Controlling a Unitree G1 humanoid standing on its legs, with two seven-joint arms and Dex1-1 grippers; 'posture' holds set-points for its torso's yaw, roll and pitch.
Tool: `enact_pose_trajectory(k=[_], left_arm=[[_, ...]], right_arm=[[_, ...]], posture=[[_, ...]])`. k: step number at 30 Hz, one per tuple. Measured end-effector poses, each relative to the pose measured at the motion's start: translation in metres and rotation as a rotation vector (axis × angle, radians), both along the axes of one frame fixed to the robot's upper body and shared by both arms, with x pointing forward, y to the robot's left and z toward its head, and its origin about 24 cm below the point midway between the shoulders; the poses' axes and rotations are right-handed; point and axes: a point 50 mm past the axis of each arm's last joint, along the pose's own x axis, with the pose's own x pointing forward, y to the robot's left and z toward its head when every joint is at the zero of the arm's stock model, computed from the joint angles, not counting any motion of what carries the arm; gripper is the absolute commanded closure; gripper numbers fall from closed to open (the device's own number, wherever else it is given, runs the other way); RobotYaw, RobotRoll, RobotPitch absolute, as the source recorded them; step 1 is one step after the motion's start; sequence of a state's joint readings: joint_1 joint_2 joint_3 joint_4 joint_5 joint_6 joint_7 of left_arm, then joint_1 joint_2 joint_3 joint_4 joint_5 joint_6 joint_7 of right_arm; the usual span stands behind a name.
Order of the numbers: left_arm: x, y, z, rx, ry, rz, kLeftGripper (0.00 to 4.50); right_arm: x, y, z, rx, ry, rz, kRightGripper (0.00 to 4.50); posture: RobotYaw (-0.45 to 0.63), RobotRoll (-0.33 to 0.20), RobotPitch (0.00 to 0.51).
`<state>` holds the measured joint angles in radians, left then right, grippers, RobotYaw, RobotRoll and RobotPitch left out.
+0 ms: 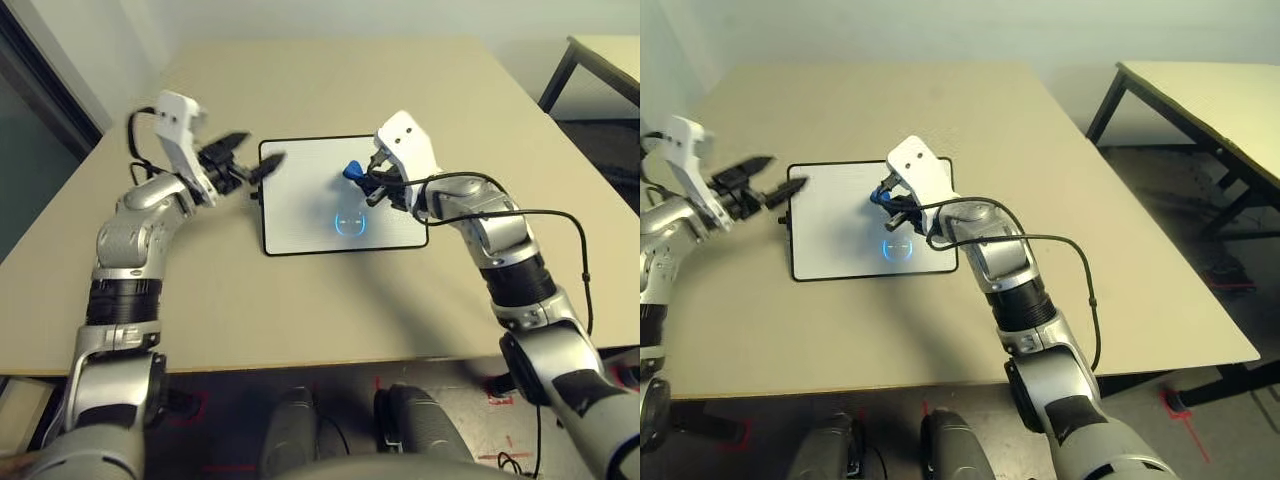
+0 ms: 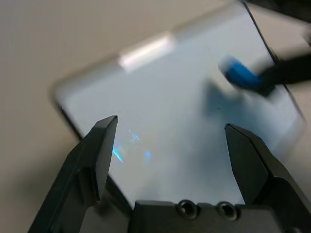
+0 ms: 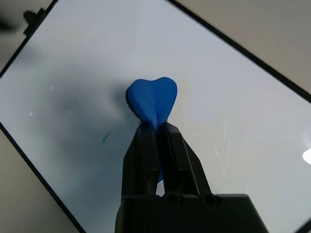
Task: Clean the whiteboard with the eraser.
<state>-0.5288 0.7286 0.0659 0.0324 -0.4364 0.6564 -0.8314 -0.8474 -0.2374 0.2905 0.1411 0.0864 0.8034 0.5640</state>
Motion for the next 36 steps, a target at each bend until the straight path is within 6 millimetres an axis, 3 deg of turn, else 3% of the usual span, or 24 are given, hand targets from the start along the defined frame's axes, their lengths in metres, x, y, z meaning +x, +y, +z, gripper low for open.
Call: enact_pose_trajectory(k=[4,10,19,25,31,36], left_arm=[[-0.012,0.002,0.007,0.063,0.064,-0.048,0.00],[-0.025,-0.012,0.003,0.051,0.150,-0.125,0.00],[-0.028,-0.017,0.005,0.048,0.160,-0.138,0.00],[-0.028,-0.018,0.005,0.042,0.157,-0.141,0.00],[-0.027,-0.019,0.005,0.036,0.157,-0.145,0.00],[-0.027,-0.023,0.004,0.025,0.157,-0.156,0.00]], right_arm=[[0.002,0.011,-0.007,-0.026,0.003,0.050,4.49],[-0.001,0.024,-0.020,-0.080,0.020,0.114,4.49],[-0.015,0.027,-0.041,-0.126,0.086,0.182,4.49],[-0.007,0.024,-0.040,-0.118,0.054,0.157,4.49],[0.018,0.003,-0.019,-0.102,-0.049,0.017,4.49],[0.022,-0.001,-0.019,-0.093,-0.065,0.000,4.49]], posture=[[0.03,0.000,0.054],[0.04,0.000,0.057],[0.04,0.000,0.061],[0.04,0.000,0.062],[0.03,0.000,0.059],[0.02,0.000,0.057]])
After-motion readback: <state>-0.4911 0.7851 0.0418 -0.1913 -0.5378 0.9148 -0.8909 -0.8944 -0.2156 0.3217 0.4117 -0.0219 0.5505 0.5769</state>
